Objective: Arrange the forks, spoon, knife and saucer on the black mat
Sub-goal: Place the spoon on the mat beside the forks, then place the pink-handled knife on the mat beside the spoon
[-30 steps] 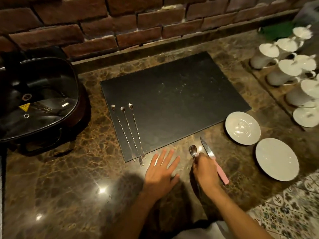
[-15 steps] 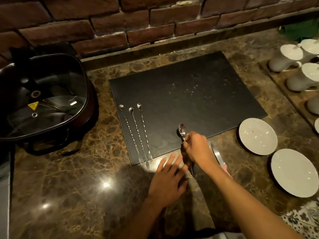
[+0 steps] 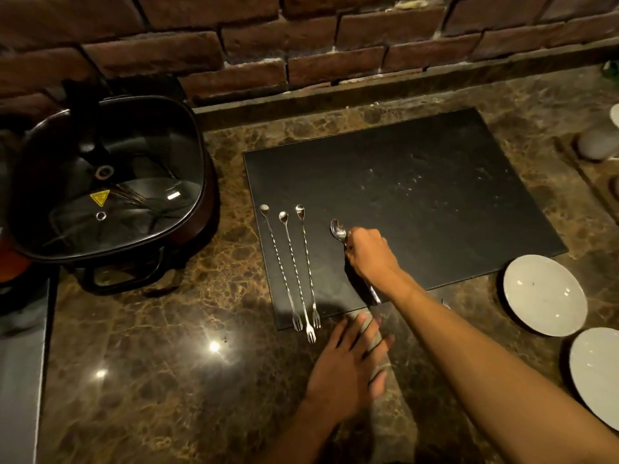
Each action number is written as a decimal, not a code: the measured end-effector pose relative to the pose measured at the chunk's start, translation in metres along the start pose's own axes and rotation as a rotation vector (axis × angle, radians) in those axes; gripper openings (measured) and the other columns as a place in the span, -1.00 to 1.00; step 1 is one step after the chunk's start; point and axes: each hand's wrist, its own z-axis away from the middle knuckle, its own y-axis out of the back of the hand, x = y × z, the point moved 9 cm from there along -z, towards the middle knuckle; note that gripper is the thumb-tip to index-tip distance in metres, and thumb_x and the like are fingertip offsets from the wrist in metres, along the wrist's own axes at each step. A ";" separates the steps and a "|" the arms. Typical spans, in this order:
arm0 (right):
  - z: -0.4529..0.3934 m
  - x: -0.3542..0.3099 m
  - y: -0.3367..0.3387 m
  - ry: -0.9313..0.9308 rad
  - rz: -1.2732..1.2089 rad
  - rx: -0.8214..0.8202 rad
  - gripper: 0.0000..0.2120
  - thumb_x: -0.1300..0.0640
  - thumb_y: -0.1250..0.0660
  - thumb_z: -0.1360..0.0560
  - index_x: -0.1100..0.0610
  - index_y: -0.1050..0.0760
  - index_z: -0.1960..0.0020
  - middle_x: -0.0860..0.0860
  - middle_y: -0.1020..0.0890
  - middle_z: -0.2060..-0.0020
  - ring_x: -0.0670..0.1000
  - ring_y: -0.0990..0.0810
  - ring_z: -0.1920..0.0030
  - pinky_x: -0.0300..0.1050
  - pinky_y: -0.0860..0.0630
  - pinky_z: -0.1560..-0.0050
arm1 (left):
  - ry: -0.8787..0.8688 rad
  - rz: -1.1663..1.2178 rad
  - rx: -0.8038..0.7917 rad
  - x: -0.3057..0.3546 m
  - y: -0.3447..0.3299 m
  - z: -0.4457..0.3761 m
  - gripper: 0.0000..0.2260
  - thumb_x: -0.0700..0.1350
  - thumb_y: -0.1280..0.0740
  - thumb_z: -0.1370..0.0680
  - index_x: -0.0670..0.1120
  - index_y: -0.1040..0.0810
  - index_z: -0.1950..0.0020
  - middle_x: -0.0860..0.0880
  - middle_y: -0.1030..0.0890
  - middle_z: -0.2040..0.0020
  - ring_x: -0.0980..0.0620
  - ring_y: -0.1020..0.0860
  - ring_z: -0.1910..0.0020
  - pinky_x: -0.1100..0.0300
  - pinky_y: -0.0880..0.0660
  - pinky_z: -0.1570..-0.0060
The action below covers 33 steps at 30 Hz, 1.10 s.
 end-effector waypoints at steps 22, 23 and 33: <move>0.211 0.215 0.022 -0.429 -0.252 0.143 -0.85 0.13 -0.39 -0.48 0.23 -0.56 0.05 0.15 -0.65 0.18 0.16 -0.61 0.16 0.00 -0.53 0.12 | 0.028 0.088 0.098 0.038 0.021 -0.046 -0.50 0.12 -0.33 -0.55 0.02 -0.51 -0.48 -0.14 -0.43 -0.55 -0.19 -0.35 -0.56 -0.20 -0.28 -0.51; 0.214 0.215 0.018 -0.424 -0.244 0.128 -0.83 0.09 -0.40 -0.48 0.17 -0.55 0.02 0.11 -0.62 0.16 0.13 -0.59 0.13 -0.02 -0.52 0.10 | 0.018 0.079 0.102 0.044 0.021 -0.053 -0.49 0.11 -0.34 -0.54 0.02 -0.51 -0.48 -0.14 -0.42 -0.55 -0.19 -0.36 -0.55 -0.20 -0.27 -0.52; 0.207 0.205 -0.002 -0.361 -0.185 0.111 -0.81 0.05 -0.23 -0.57 0.15 -0.53 0.04 0.05 -0.57 0.11 0.06 -0.55 0.08 -0.18 -0.35 0.14 | 0.058 -0.030 -0.020 0.051 0.003 -0.083 -0.39 0.23 -0.16 -0.58 0.08 -0.26 -0.62 -0.11 -0.27 -0.63 -0.18 -0.28 -0.60 -0.23 -0.22 -0.54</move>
